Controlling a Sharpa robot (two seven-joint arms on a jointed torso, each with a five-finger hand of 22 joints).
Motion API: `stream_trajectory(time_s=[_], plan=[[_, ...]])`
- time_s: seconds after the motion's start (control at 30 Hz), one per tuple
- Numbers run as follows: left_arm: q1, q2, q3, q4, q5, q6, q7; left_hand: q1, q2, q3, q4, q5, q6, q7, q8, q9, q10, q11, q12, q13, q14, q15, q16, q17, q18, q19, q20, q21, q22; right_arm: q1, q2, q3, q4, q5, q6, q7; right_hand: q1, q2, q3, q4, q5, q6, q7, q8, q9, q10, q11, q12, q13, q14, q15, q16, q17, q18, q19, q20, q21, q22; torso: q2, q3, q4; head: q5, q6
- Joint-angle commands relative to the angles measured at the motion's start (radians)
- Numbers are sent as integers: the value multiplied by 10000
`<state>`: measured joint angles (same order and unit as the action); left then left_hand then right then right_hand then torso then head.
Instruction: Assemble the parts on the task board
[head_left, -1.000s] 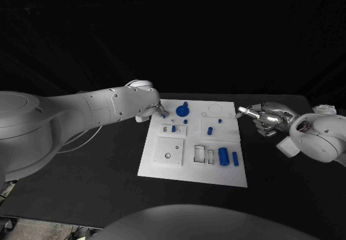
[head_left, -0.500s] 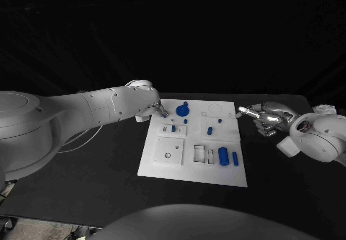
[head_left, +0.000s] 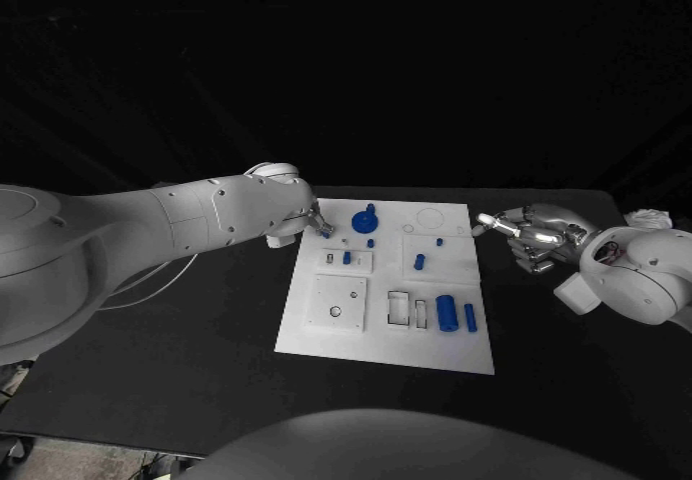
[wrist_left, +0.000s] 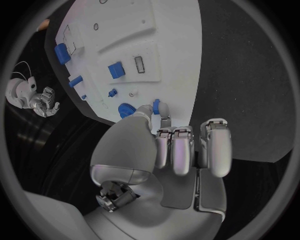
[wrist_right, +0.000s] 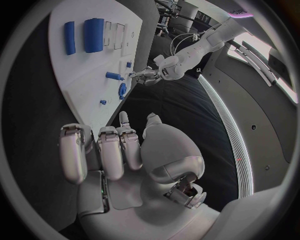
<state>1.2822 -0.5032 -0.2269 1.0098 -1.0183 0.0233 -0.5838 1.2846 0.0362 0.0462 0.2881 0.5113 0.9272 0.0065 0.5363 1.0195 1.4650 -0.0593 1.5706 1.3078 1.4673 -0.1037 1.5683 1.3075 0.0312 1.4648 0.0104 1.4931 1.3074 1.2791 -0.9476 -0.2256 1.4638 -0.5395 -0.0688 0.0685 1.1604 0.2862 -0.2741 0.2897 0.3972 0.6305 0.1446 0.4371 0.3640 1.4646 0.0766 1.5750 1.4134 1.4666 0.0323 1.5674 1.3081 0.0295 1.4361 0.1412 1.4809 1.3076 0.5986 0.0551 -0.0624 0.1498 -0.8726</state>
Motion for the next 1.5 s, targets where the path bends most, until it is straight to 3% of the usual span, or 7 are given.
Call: stream_trajectory(time_s=[0.03,0.23,0.37,0.57,0.9,1.5], plan=[[39,-291,7,584,-526,-541,-43,80,-72,107,1,-48,21,-60,55,13,1058,-71,2,2630,1035,-62,25,2633,-60,506,-56,-34,2015,-7,-19,-1,-7,-25,105,16,66,15,44,-40,25,74,-26,-7,-17,1062,-103,-42,1574,1042,-69,34,2627,39,40,-19,14,2192,-4,0,5,-19,0],[132,-1016,5,1907,-1266,-753,-277,60,-182,260,29,-179,110,-79,82,17,1058,-88,2,2630,1035,-79,25,2633,-61,514,-70,-32,2023,-10,-37,-2,-34,-29,127,-20,68,14,46,-40,26,74,-26,-7,-17,1062,-102,-42,1574,1042,-69,34,2627,39,38,-19,13,2192,-17,2,15,10,0],[173,-1488,0,2772,-1600,-782,-451,-3,-313,770,37,-899,192,-111,57,-10,1058,-123,2,2630,1035,-114,25,2633,-61,520,-103,-44,2028,-26,-37,-2,-67,-34,143,-60,75,10,48,-42,29,75,-27,-7,-18,1062,-103,-42,1574,1042,-69,34,2627,41,33,-19,9,2190,-17,-3,5,48,0],[193,-1873,-9,3534,-1759,-590,-653,-141,-433,1085,43,-1090,220,-106,39,-22,1058,-120,2,2630,1035,-114,25,2633,-56,513,-110,-67,2021,-54,-51,-3,-93,-41,159,-132,90,0,52,-47,32,76,-29,-8,-19,1062,-103,-42,1574,1042,-70,34,2627,41,32,-19,9,2190,1,-5,-1,91,0],[199,-1994,-18,3954,-1806,-322,-738,-200,-474,1215,41,-1140,217,-102,21,-32,1058,-117,2,2630,1035,-111,25,2633,-51,502,-109,-90,2009,-166,1,-4,-156,-42,192,-153,105,-11,55,-51,34,76,-32,-9,-21,1062,-104,-42,1574,1042,-70,34,2627,40,34,-20,10,2190,19,1,-13,124,0],[147,-1802,-38,3853,-1746,-204,-640,-316,-520,1437,40,-1164,183,-82,-22,-52,1058,-103,2,2630,1035,-102,25,2633,-45,488,-103,-118,1997,-217,9,-3,-185,-43,171,-83,117,-15,59,-54,36,76,-34,-9,-22,1062,-105,-42,1574,1042,-70,34,2627,41,32,-20,8,2189,15,0,-3,52,0]])
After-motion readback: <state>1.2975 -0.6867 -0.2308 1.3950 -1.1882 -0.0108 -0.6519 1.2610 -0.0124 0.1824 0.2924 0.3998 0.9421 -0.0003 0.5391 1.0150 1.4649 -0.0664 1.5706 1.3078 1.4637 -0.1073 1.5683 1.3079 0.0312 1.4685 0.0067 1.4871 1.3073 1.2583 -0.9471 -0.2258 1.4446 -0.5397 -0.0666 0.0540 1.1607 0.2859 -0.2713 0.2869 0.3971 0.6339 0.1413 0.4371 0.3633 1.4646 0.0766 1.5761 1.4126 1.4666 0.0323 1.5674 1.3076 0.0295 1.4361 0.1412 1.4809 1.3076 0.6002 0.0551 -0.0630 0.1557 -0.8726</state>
